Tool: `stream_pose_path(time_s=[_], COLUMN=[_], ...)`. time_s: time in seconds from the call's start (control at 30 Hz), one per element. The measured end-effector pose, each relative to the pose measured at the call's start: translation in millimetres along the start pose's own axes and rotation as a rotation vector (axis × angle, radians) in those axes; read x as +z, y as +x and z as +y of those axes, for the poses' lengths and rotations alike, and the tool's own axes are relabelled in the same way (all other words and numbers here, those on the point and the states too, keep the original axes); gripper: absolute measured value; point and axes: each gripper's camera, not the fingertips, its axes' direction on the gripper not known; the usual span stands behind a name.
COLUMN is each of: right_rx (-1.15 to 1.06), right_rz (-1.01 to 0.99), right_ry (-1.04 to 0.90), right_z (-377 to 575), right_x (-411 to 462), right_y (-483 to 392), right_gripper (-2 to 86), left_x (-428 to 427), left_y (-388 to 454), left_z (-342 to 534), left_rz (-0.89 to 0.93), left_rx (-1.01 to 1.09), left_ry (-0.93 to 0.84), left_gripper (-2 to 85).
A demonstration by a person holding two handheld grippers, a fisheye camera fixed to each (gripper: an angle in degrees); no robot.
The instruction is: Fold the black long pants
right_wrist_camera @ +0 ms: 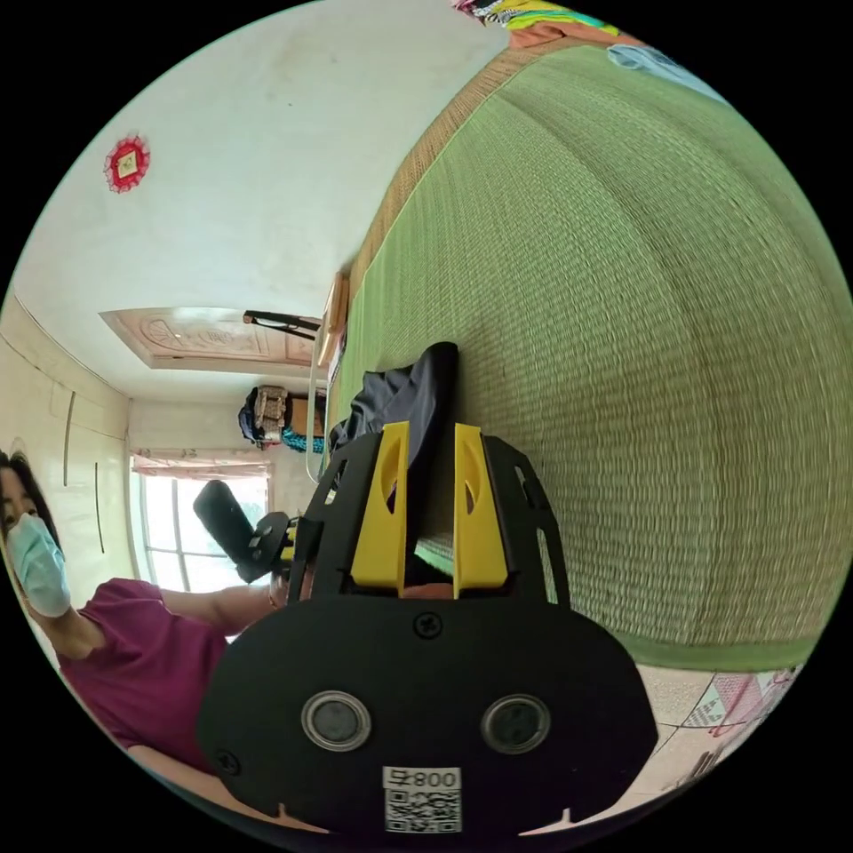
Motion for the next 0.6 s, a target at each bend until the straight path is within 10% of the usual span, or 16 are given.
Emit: stream_pose_path(time_s=[0.6], right_rx=[0.025], right_rz=[0.130], right_ry=[-0.091], right_z=[-62.9], right_x=[-9.4], right_y=[-43.6], right_gripper=[2.5], left_x=[-87.7], left_y=[-6.1], left_z=[36.1], left_rz=[0.102], left_rx=[0.061], left_ry=[0.054], left_gripper=[2.6])
